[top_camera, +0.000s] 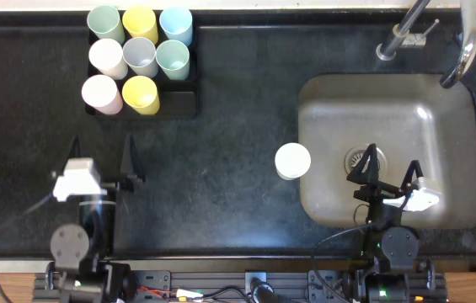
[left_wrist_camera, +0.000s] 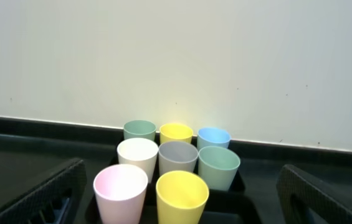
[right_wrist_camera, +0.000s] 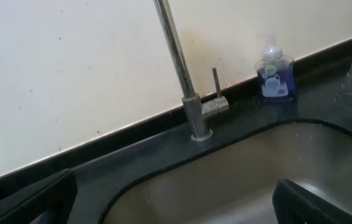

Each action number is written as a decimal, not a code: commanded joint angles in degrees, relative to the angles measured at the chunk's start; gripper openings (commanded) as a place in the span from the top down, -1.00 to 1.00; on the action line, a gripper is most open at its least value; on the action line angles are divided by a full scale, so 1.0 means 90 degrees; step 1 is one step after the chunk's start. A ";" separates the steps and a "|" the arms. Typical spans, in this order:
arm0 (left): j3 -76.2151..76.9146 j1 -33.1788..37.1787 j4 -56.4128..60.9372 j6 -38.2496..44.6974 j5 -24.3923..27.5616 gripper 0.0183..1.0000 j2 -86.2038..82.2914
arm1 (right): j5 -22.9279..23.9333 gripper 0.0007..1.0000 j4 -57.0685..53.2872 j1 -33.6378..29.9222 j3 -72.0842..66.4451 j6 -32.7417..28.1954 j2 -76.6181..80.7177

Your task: Store Cups

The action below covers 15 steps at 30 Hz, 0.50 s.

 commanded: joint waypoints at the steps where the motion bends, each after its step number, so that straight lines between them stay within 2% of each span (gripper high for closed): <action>1: -0.0542 -0.0010 -0.0729 0.0228 -0.0117 -1.00 -0.0857 | 0.0027 -0.99 0.0017 -0.0010 -0.0085 0.0002 -0.0049; 6: -0.0544 -0.0010 -0.2025 0.0233 -0.0114 -1.00 -0.1197 | 0.0027 -0.99 0.0017 -0.0010 -0.0085 0.0002 -0.0049; 15: -0.0544 -0.0010 -0.2001 0.0253 -0.0117 -1.00 -0.1197 | 0.0027 -0.99 0.0017 -0.0010 -0.0085 0.0002 -0.0049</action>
